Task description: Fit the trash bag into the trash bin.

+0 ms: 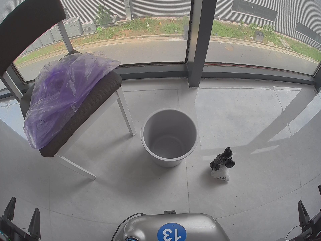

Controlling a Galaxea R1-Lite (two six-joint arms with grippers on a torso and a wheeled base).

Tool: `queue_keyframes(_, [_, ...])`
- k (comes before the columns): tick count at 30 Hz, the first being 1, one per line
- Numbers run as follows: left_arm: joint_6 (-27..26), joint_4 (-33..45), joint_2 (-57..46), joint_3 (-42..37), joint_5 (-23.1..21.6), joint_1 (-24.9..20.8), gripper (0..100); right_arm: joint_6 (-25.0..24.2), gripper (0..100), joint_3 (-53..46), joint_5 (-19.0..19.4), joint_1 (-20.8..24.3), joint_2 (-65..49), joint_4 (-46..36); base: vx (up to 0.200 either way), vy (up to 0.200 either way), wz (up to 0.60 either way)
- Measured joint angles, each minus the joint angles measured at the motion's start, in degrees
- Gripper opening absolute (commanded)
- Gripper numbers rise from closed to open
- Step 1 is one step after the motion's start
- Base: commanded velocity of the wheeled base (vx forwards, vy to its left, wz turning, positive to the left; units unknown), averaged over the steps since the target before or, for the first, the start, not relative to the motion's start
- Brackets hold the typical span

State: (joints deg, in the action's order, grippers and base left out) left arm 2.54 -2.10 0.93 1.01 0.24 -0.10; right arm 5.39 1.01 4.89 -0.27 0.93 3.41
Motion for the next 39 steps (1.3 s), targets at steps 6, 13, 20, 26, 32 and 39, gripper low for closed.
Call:
queue_keyframes(6, [3.36, -6.52, 0.09, 4.89, -2.6, -0.17, 100, 0.51, 100, 0.46, 6.5, 0.0, 0.0, 7.09, 0.0, 0.0, 0.0])
queue_keyframes(13, [-4.96, 0.27, 5.08, 12.29, 1.01, -0.09, 100, -2.68, 100, 6.14, 6.27, -0.28, 1.11, 0.38, 0.0, 0.0, 0.0])
queue_keyframes(20, [-10.74, 3.43, 15.75, 19.41, 7.06, 0.15, 100, -5.21, 100, 17.09, 1.78, -1.21, 11.39, -1.83, 0.0, 0.0, 0.0])
queue_keyframes(26, [-14.17, 3.29, 26.3, 23.49, 9.52, 0.28, 100, -5.39, 100, 28.65, -2.78, -1.85, 25.39, -1.34, 0.0, 0.0, 0.0])
queue_keyframes(32, [-18.1, -2.46, 37.8, 25.47, 10.37, 1.04, 100, -5.36, 100, 36.41, -7.79, -2.12, 36.36, -1.07, 0.0, 0.0, 0.0])
queue_keyframes(39, [-18.98, -12.59, 49.1, 25.2, 8.67, 6.6, 100, -5.29, 100, 39.42, -9.42, -2.21, 43.06, -0.96, 0.0, 0.0, 0.0])
